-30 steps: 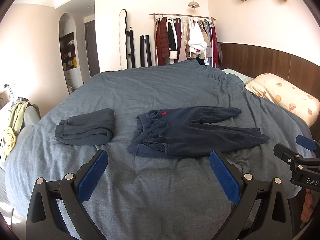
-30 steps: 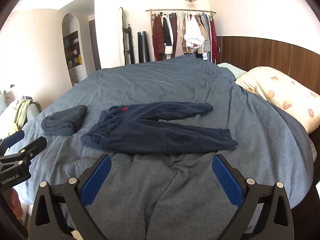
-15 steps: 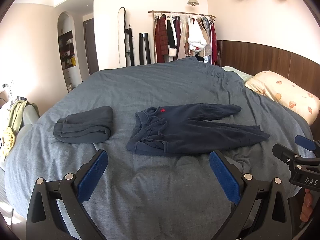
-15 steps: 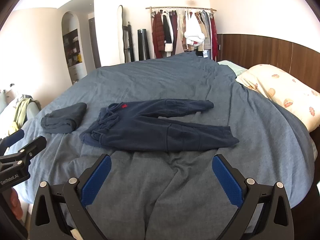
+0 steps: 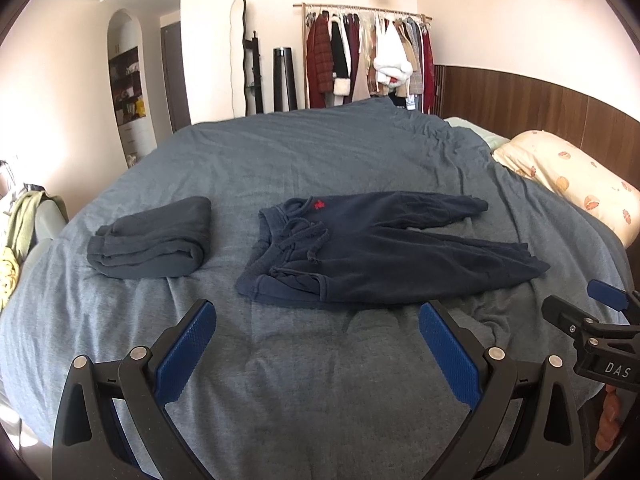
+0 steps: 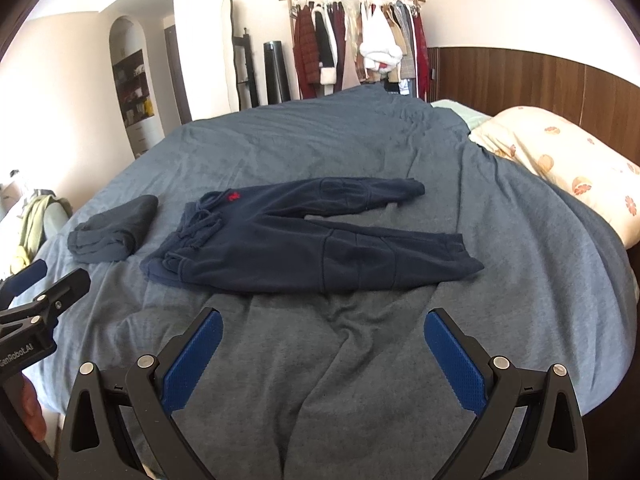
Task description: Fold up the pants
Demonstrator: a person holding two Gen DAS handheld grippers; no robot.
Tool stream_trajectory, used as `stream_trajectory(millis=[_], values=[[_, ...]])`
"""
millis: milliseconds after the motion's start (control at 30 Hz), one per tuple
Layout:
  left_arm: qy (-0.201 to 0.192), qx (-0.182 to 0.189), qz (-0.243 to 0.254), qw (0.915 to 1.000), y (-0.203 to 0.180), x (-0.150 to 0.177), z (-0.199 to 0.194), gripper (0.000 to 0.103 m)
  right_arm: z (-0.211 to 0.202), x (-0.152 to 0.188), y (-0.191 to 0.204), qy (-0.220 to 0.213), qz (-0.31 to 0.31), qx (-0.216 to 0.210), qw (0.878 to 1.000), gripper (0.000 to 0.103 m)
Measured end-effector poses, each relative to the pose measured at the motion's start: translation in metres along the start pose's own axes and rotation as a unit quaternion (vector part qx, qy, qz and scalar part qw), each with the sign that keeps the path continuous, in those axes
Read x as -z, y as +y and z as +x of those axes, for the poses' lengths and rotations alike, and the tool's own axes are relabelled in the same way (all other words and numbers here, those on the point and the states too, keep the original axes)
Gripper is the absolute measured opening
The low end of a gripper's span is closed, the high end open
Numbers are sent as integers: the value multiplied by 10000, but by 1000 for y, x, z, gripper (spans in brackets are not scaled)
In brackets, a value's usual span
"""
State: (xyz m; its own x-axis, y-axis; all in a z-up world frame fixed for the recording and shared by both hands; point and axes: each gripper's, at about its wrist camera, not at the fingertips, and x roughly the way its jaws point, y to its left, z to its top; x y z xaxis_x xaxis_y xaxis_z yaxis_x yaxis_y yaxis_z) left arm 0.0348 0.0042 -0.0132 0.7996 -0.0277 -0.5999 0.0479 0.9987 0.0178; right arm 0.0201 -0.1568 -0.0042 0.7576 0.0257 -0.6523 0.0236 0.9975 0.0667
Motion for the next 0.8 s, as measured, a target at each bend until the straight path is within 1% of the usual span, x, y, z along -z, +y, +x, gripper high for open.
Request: stream_trajectory(millis=[133,300,367,500,633,800], values=[[88,-62,-59,9999,8,2,20,103,20,-2,2,157,1,-28,9999,102],[191,-228,134,9995,18,5,49,103,46,-7,12,309,-115,51,9994,102],[270,-195,179,9993,24,5,63,103,59,-10,16,397,-174,64,9990,102],[385,-86,185,9990,37,4,91,103,89,-15,29,591,-322,-42,9977,102],[529,-70,353,9980,45,-4,113,103,117,-25,43,752,-512,-103,9958,102],[1075,130,344,9935,50,-29,125,103,140,-48,57,1197,-686,-182,9903,102]])
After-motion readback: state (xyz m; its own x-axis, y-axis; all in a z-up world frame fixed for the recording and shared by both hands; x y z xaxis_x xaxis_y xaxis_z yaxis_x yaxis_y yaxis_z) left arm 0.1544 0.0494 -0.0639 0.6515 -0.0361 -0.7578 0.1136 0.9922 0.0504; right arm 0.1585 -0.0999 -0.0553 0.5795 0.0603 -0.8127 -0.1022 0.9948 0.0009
